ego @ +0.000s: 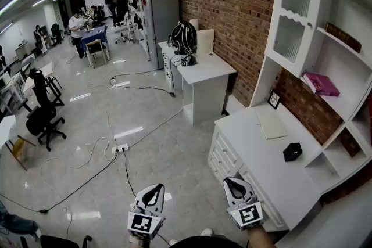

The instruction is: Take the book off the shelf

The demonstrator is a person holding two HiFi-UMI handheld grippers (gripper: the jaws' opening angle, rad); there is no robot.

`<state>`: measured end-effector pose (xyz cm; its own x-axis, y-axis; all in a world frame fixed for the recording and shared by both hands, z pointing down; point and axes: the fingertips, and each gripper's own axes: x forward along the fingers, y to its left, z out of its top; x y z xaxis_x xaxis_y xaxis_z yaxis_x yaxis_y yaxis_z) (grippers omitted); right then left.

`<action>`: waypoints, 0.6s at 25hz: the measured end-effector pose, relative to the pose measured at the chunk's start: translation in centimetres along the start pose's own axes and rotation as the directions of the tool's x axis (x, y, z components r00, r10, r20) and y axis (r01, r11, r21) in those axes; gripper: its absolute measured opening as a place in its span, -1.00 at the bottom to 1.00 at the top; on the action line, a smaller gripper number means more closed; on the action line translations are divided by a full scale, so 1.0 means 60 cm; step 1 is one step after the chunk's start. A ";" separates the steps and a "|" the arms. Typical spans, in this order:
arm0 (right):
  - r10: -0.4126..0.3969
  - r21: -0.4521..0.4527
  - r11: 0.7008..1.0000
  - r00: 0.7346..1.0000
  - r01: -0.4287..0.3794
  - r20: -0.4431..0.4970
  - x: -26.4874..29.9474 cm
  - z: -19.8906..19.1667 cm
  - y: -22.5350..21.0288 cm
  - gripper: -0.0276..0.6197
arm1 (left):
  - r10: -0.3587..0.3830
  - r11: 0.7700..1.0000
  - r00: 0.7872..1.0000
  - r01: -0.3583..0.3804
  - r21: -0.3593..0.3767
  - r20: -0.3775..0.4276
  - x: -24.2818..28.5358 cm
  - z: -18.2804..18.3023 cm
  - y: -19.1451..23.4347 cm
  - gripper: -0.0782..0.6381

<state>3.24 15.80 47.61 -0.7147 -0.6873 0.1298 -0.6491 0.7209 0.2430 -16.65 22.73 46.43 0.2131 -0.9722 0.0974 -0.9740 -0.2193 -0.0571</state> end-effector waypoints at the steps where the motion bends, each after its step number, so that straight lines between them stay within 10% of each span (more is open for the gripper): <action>1: -0.005 0.013 1.000 1.000 0.005 0.009 0.000 -0.001 -0.010 -0.84 | 0.000 1.000 1.000 0.000 0.000 -0.001 0.009 0.000 -0.005 -0.76; 15: 0.021 0.119 0.993 0.998 -0.027 0.057 -0.023 -0.051 -0.142 -0.84 | -0.025 0.998 0.998 0.029 0.062 -0.062 0.140 0.000 -0.098 -0.76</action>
<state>10.57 10.31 48.30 -0.7417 -0.6659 0.0796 -0.6555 0.7450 0.1237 -9.15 15.83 47.60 0.2320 -0.9594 0.1604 -0.9608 -0.2518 -0.1160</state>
